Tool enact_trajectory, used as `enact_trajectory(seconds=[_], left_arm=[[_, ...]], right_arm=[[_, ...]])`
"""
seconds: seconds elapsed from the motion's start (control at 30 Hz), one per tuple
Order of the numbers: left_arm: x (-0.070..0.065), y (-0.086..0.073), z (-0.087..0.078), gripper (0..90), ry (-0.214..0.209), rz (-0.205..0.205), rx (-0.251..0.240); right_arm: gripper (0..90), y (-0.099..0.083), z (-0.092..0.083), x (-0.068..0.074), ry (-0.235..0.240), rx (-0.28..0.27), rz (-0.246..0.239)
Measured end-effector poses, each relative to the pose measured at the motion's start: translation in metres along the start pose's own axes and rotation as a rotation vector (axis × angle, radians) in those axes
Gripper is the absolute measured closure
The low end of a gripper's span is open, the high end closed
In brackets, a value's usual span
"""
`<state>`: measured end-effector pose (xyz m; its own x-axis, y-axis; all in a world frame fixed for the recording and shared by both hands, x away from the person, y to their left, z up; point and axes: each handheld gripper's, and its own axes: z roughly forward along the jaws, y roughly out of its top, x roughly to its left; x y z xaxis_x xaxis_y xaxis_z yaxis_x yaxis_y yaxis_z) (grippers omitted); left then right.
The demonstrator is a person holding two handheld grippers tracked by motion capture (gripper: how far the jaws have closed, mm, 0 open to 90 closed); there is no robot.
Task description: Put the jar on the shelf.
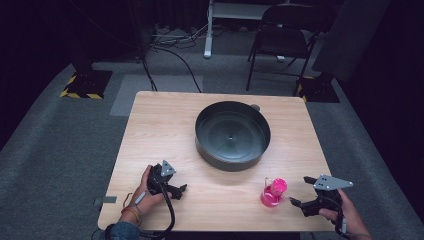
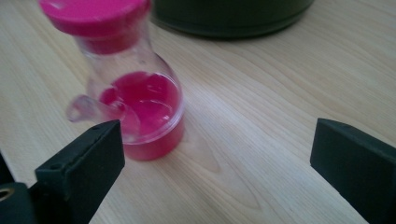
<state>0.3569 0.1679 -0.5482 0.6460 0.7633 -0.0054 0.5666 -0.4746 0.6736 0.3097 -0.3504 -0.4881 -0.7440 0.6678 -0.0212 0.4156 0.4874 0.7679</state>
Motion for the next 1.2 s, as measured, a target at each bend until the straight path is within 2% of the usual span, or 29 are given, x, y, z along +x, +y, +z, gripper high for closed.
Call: enact_trajectory(seconds=[0.17,0.6,0.93,1.2], left_arm=[[0.000,0.000,0.000,0.1,0.000,0.000,0.000],[0.000,0.000,0.000,0.1,0.000,0.000,0.000],[0.000,0.000,0.000,0.0,0.000,0.000,0.000],[0.000,0.000,0.000,0.1,0.000,0.000,0.000]], right_arm=[[3.0,0.005,0.001,0.006,0.013,0.005,-0.028],[3.7,0.014,0.001,0.010,0.044,-0.019,-0.033],[5.2,0.023,0.009,0.014,0.103,-0.049,-0.032],[7.9,0.028,0.018,0.017,0.134,-0.038,-0.042]])
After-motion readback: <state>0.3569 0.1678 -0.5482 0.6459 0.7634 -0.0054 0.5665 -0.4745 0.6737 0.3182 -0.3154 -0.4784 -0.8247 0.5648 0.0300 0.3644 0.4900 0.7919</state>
